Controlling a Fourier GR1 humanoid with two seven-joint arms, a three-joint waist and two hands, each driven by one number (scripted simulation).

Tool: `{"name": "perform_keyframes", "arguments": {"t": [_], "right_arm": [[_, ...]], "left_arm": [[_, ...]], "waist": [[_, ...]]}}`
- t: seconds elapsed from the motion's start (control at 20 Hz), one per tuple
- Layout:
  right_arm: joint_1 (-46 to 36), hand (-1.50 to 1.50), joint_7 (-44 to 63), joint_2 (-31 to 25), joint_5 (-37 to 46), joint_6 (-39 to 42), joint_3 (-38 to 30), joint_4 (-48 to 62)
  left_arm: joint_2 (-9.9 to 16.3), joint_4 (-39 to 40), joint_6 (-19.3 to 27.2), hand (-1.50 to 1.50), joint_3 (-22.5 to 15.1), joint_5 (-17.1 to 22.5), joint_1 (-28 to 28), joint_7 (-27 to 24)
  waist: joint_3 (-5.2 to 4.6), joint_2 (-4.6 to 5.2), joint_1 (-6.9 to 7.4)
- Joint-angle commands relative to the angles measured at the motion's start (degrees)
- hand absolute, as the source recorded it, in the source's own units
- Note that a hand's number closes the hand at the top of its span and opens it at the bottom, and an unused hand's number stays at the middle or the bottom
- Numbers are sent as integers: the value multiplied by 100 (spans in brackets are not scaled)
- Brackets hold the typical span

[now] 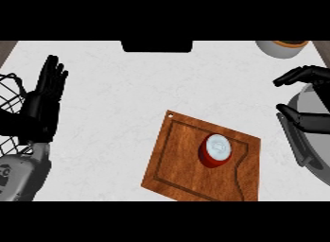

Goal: Pick the can from the cutting board and place it in the pot

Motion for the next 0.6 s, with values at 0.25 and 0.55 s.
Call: {"name": "perform_keyframes", "arguments": {"t": [0.25, 0.55], "right_arm": [[311, -150, -3203, -746, 1525, 823, -163, 1153], [147, -150, -2500, -1149, 2685, 638, 401, 603]], "left_arm": [[101, -234, -521, 0, 340, 409, 150, 38], [-17, 138, -579, 0, 505, 396, 20, -108]], "waist": [[27, -28, 36], [14, -33, 7]]}}
